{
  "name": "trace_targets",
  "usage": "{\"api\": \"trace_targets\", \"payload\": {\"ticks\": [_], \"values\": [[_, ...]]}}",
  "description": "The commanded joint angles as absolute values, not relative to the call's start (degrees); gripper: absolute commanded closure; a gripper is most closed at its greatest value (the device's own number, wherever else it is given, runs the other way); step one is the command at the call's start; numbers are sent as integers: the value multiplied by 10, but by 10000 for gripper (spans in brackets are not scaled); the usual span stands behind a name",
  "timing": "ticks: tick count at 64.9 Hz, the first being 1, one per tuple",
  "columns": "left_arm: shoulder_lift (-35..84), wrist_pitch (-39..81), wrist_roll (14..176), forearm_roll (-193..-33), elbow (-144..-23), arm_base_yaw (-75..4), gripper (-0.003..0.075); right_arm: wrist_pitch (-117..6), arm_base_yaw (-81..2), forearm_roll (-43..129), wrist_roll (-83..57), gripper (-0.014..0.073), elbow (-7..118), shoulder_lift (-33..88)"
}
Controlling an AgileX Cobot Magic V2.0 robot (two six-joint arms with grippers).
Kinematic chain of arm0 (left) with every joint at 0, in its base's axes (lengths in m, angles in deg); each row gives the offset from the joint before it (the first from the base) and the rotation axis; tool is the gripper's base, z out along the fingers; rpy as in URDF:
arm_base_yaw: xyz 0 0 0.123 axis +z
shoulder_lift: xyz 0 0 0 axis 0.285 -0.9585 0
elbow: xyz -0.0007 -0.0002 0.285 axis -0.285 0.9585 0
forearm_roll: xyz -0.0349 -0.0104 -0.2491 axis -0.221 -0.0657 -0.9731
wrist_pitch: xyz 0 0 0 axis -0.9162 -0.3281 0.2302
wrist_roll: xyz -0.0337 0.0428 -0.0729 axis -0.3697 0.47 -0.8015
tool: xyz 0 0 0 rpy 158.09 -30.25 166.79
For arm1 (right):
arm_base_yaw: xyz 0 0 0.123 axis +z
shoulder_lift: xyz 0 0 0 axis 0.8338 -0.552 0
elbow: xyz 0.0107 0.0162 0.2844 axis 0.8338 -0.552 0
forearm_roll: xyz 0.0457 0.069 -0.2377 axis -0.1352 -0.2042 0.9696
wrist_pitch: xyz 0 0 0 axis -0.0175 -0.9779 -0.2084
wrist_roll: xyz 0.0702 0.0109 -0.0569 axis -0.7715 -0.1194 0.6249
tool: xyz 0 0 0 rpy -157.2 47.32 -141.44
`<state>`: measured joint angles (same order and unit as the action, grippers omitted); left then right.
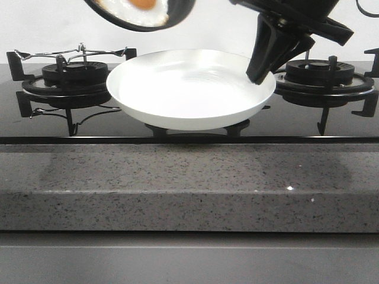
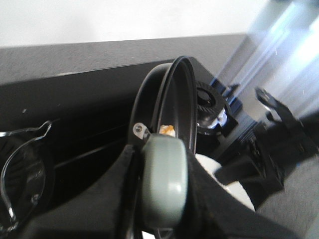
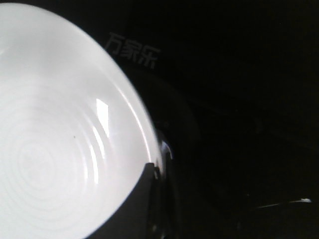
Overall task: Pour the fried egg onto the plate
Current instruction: 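Tilt the pan with the left gripper over the plate to slide the egg out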
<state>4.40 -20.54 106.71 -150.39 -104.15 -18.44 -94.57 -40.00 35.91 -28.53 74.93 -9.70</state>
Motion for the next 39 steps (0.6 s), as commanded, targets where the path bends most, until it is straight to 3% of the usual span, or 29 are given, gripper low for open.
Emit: {"api": "trace_targets", "payload": {"ticks": [1,18,39], "values": [[80,-181,1122,-1535,-1061,-217,739,-927,-400,349,-280,663,762,-75],[105,-121,1223,-1432,-1061,-292,739,-927,-400,349,-280,663,762,-75],[105,-94,1294,-1419,-1061,-326,739,-927,-400,349,-280,663,762,-75]]}}
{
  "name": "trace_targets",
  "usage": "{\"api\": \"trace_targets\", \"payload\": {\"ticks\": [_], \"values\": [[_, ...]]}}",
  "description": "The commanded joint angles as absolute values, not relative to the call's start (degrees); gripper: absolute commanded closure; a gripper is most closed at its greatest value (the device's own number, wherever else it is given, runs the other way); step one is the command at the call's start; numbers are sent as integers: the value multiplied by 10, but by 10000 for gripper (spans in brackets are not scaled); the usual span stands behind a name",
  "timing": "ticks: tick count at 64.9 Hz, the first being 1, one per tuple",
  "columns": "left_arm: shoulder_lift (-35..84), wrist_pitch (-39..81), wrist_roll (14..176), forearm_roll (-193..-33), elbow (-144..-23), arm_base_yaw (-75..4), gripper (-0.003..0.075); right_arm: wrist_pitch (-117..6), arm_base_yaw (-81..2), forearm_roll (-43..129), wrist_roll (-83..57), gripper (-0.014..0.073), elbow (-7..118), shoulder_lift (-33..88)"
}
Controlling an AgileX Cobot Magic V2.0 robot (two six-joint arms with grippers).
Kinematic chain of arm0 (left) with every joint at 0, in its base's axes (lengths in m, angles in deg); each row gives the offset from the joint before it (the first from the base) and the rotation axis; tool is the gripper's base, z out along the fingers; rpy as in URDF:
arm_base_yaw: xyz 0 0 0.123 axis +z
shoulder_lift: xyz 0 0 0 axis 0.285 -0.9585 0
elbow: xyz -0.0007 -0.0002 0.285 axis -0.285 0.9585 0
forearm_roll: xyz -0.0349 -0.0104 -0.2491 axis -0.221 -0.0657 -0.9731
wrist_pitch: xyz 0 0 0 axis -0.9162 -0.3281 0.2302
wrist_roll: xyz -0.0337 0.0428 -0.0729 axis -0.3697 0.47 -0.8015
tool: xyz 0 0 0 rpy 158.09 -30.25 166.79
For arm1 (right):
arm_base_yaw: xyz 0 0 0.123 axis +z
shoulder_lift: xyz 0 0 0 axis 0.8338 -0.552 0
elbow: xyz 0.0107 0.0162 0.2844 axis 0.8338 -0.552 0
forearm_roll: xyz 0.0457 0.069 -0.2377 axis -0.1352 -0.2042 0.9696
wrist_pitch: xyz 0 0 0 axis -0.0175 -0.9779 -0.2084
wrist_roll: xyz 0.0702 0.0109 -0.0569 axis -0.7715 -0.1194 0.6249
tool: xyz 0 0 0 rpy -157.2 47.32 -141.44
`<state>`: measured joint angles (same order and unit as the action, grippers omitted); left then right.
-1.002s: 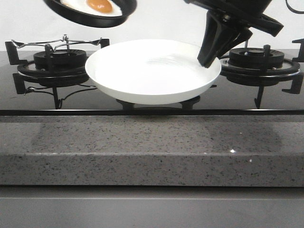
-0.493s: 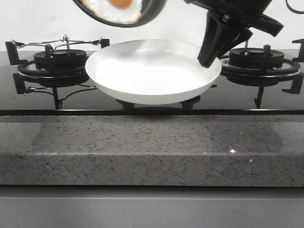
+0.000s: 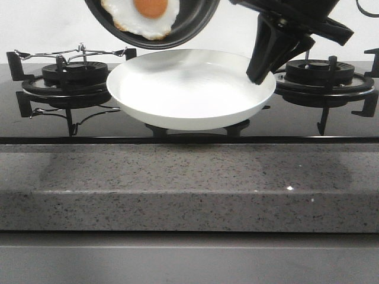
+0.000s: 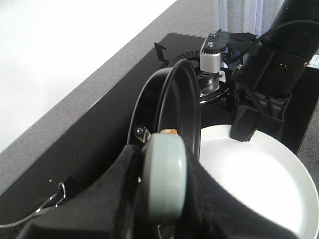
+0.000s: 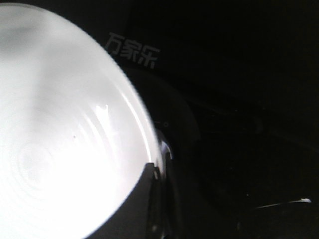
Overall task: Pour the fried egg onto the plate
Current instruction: 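Tilt the pan with the left gripper over the plate to slide the egg out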
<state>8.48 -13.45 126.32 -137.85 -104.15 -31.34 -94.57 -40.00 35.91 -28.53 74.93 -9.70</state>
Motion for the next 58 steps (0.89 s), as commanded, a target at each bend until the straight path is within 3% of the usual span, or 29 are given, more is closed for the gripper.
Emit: {"api": "trace_targets", "payload": {"ticks": [1,13,37,58], "values": [[105,-95,1301,-1419,-1061,-328,739,-927,-400,349,-280,663,762,-75],[105,-94,1360,-1413,-1061,-350,739,-927,-400,349,-280,663,762,-75],[105,-72,1327,-1409,-1061,-344,739,-928,-400,349,-280,663,762,-75],[86,-39,1134,-1451,-1061,-203,739,-928,-400,349,-280,663,762,-75]]}}
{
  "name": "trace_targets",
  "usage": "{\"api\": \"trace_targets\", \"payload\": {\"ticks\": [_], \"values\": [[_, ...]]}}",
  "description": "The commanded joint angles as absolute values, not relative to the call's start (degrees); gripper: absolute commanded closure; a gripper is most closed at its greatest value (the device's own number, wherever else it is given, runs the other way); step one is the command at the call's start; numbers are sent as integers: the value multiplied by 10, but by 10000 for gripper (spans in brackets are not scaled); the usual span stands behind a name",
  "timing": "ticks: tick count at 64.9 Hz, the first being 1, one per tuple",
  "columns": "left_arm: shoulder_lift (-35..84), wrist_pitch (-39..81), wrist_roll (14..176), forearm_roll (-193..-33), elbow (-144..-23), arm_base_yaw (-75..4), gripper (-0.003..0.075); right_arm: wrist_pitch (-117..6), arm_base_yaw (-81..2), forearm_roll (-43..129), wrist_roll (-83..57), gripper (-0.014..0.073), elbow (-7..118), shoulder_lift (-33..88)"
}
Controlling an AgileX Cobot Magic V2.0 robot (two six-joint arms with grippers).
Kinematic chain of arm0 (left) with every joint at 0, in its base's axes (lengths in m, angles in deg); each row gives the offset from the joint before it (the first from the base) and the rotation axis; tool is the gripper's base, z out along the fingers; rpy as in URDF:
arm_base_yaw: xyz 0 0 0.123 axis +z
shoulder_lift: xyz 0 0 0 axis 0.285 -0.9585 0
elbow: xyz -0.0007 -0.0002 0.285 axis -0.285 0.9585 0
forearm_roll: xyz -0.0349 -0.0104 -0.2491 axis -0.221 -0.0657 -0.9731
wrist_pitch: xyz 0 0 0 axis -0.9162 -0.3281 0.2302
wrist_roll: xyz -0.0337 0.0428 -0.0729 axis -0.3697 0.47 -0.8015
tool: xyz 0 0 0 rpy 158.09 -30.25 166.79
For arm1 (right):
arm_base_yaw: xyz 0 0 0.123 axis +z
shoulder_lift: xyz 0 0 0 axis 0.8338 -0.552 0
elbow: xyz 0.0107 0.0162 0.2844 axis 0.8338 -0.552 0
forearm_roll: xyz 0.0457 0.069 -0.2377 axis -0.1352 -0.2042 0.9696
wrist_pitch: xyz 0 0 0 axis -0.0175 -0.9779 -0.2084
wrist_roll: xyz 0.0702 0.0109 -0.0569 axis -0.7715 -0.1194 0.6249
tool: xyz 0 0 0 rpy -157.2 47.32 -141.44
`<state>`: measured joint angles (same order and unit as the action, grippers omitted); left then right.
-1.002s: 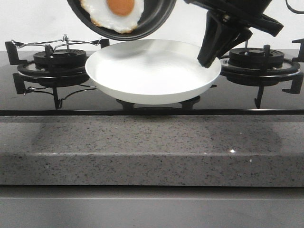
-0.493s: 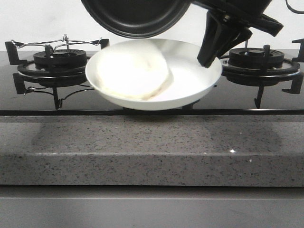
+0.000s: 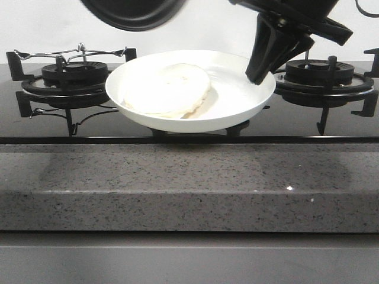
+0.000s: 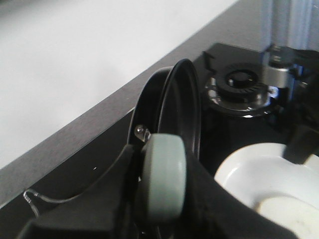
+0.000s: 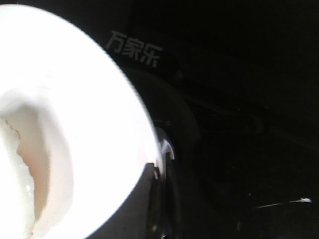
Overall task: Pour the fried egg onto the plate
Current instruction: 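Tilt the pan with the left gripper over the plate to slide the egg out, then return the empty pan onto its burner with the left gripper and release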
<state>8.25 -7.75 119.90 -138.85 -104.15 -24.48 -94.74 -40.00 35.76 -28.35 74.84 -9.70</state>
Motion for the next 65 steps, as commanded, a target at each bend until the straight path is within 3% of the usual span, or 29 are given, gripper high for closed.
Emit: {"api": "trace_targets", "payload": {"ticks": [1,17,27,45,65], "values": [[83,-41,1125,-1459,-1061,-193,739,-928,-400,349,-280,663,762,-75],[-22,-152,987,-1653,-1061,-32,739,-928,-400,349,-280,663,762,-75],[-100,-242,972,-1768,-1061,22,739,-928,-400,349,-280,663,762,-75],[-211,-320,913,-1841,-1061,45,739,-928,-400,349,-280,663,762,-75],[-236,-302,890,-1813,-1061,45,708,-928,-400,349,-280,663,762,-75]]}}
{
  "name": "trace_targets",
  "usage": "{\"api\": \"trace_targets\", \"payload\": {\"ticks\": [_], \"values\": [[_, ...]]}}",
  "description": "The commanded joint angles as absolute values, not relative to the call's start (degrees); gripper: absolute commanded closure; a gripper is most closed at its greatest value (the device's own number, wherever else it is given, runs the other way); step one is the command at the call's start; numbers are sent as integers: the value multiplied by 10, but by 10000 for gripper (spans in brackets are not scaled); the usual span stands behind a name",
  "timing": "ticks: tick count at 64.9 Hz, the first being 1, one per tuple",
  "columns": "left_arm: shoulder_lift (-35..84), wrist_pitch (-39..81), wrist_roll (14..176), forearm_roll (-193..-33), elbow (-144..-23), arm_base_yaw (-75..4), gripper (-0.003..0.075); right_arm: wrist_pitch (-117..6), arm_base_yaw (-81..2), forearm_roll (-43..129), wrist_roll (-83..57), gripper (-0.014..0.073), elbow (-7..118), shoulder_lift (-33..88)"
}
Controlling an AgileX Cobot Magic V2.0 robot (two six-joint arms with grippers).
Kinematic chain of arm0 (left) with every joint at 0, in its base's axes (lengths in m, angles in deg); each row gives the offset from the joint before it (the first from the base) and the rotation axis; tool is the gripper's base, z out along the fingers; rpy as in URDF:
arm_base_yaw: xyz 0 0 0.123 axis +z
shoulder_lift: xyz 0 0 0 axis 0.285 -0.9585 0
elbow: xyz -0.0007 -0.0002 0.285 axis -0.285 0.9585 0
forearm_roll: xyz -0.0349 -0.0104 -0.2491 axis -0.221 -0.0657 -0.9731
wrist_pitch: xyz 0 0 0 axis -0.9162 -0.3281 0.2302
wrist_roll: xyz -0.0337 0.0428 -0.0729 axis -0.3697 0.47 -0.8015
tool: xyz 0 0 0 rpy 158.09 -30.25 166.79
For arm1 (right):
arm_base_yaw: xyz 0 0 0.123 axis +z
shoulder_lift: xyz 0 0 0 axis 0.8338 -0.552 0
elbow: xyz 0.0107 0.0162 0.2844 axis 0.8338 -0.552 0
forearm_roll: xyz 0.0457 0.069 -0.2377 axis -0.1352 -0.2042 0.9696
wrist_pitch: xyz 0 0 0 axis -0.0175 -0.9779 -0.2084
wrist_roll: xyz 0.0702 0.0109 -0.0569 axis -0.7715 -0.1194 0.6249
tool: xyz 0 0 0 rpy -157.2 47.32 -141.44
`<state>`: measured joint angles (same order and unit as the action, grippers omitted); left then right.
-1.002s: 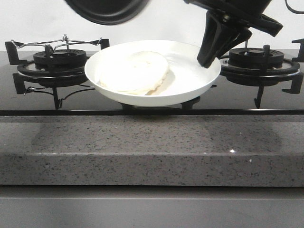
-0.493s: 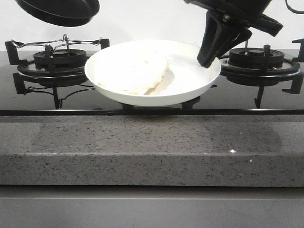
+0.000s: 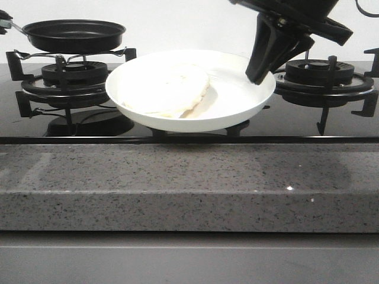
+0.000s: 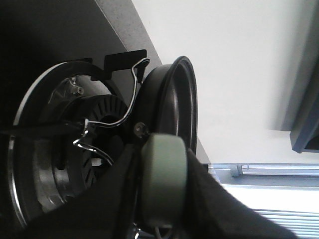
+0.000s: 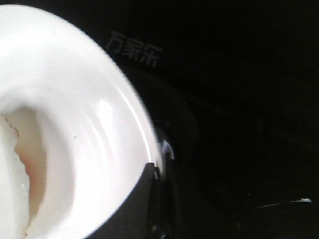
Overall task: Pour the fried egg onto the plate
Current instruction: 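Return the empty pan onto its burner with the left gripper and release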
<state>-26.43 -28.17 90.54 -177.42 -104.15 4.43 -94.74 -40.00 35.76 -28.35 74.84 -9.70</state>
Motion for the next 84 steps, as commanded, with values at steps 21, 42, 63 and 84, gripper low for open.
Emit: {"api": "trace_targets", "payload": {"ticks": [21,42,63,84], "values": [[-242,-312,891,-1801,-1061,49,228,-928,-400,349,-280,663,762,-75],[-240,-334,891,-1792,-1061,100,125,-928,-400,349,-280,663,762,-75],[-201,-373,899,-1765,-1061,159,137,-928,-400,349,-280,663,762,-75],[-40,-263,884,-1493,-1061,101,155,-928,-400,349,-280,663,762,-75]]}}
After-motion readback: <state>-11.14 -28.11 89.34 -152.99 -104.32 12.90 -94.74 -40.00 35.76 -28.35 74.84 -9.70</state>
